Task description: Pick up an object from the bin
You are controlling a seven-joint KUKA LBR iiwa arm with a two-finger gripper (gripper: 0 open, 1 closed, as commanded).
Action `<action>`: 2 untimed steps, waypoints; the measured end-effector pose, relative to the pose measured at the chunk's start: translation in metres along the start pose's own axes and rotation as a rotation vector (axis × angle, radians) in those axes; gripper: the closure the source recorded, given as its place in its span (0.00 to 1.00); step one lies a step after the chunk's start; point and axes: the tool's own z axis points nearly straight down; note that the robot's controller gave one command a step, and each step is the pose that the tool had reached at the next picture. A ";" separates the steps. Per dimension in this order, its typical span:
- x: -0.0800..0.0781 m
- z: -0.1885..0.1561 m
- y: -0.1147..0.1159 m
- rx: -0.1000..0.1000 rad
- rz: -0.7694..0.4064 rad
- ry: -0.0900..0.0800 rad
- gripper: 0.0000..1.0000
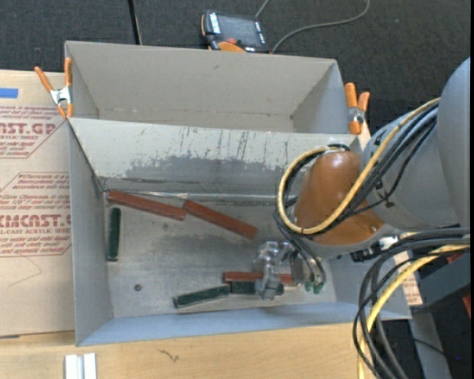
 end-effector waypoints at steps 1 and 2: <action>-0.010 -0.148 -0.036 0.003 -0.177 -0.011 1.00; -0.012 -0.109 -0.030 0.000 -0.177 -0.001 1.00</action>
Offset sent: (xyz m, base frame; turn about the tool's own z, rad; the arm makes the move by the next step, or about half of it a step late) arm 0.0042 -0.0362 0.1449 -0.1775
